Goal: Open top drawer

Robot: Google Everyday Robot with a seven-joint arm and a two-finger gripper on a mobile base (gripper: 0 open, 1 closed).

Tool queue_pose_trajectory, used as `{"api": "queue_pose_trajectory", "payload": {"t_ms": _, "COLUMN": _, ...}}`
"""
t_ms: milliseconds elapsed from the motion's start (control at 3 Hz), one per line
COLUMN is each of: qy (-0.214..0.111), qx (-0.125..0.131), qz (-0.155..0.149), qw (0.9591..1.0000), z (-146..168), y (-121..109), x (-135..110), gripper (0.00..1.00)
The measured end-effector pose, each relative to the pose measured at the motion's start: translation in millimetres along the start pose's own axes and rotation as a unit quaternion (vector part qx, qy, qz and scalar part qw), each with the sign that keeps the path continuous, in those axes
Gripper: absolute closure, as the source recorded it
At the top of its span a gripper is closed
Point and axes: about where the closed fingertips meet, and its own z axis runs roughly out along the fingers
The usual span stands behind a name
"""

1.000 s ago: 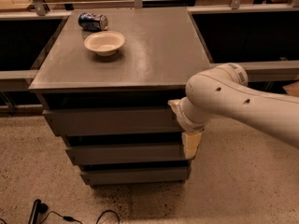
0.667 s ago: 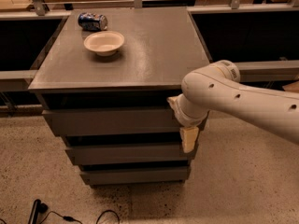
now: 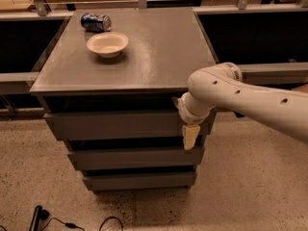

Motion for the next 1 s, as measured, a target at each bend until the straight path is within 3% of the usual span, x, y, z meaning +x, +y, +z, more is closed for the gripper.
{"api": "queue_pose_trajectory", "payload": {"t_ms": 667, "qy": -0.012, "qx": -0.002, "qz": 0.019, "qw": 0.9997, "z": 9.8, "y": -0.9, "x": -6.1, "gripper": 0.31}}
{"api": "queue_pose_trajectory", "payload": {"t_ms": 1000, "qy": -0.017, "qx": -0.011, "qz": 0.023, "qw": 0.9995, "z": 7.1, "y": 8.4, "x": -10.6, "gripper": 0.35}}
